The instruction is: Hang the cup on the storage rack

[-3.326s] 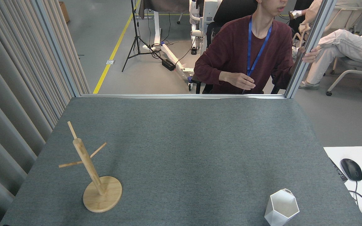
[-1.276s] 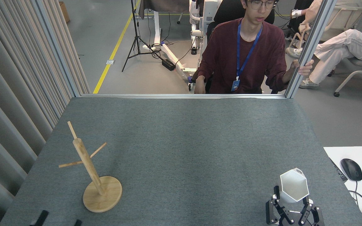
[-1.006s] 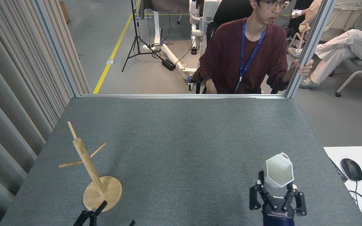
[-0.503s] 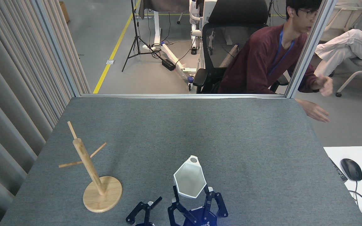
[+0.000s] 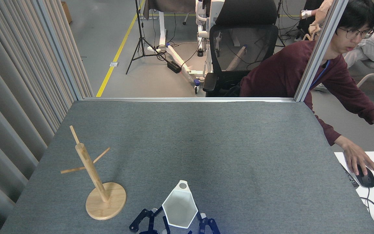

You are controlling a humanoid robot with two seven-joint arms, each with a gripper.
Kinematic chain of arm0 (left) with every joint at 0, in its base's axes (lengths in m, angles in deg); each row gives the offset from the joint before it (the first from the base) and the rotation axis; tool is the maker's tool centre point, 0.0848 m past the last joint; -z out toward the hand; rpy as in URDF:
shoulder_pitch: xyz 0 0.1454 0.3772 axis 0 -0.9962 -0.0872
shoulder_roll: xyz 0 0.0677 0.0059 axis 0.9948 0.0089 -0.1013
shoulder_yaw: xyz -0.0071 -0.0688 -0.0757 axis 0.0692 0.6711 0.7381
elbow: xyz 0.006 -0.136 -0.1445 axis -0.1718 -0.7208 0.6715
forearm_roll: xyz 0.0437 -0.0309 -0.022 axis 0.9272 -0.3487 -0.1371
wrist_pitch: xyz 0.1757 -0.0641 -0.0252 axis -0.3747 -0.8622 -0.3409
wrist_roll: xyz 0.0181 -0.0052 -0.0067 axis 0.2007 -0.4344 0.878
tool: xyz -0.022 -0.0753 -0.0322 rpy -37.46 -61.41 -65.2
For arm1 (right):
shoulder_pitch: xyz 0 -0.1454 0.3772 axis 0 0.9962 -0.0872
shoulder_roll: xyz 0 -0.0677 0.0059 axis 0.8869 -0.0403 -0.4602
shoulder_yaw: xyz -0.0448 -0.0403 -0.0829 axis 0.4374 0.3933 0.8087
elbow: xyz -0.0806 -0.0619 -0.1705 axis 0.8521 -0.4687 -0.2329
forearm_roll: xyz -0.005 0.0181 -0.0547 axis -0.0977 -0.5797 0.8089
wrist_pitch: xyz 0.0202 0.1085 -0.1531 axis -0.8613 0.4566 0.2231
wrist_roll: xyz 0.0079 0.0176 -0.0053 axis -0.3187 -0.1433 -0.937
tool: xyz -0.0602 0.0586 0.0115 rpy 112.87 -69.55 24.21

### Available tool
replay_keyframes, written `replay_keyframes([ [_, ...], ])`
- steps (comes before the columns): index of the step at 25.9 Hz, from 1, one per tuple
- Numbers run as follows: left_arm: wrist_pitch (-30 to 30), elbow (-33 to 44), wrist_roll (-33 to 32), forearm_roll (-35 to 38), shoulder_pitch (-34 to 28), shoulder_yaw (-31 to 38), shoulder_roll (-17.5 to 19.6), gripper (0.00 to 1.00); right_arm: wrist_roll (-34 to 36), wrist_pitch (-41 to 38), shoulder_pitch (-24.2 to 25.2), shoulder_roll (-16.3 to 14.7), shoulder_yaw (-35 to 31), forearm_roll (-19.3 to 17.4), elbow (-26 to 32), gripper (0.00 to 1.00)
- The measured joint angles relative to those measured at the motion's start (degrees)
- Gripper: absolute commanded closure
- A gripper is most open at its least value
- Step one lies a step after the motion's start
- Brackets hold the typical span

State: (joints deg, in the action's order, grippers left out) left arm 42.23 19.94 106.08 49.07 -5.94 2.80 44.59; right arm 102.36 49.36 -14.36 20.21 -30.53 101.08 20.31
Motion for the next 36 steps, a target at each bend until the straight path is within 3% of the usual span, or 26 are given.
replay_keyframes([
  [5, -0.04, 0.09, 0.01, -0.03, 0.0, -0.01, 0.01, 0.02, 0.65, 0.49, 0.56, -0.16, 1.97, 0.64, -0.74, 0.5],
  [6, -0.02, 0.16, 0.01, -0.05, 0.0, -0.01, 0.03, 0.06, 0.72, 0.49, 0.64, -0.19, 2.2, 0.72, -1.01, 0.5],
  [11, -0.29, 0.74, -0.03, -0.06, 0.0, 0.02, 0.15, 0.5, 1.23, 0.9, 0.73, -0.23, 2.67, 0.86, -1.53, 0.5],
  [13, -0.87, 1.1, -0.38, -0.03, -0.01, -0.03, 0.25, 0.62, 1.52, 1.08, 0.72, -0.23, 2.75, 0.87, -1.57, 0.49],
  [15, -0.88, 1.3, -0.71, -0.01, -0.06, -0.02, 0.4, 0.63, 1.78, 1.08, 0.73, -0.23, 2.79, 0.88, -1.6, 0.42],
  [17, -0.88, 1.41, -0.91, 0.0, -0.09, -0.01, 0.51, 0.63, 1.84, 1.08, 0.74, -0.23, 2.78, 0.89, -1.62, 0.02],
  [24, 0.37, 1.43, 0.09, 0.0, -0.04, 0.01, 0.57, 0.62, 1.45, 0.66, 0.86, -0.47, 3.62, 0.76, 0.1, 0.01],
  [31, 0.31, 1.33, 0.07, -0.01, 0.0, -0.02, 0.6, 0.62, 2.53, -1.4, 3.27, -2.15, 6.89, 0.81, 8.81, 0.01],
  [36, 0.31, 1.32, 0.07, 0.0, -0.02, 0.0, 0.61, 0.62, 2.62, 0.1, 2.61, -1.57, 4.42, -1.07, 13.81, 0.01],
])
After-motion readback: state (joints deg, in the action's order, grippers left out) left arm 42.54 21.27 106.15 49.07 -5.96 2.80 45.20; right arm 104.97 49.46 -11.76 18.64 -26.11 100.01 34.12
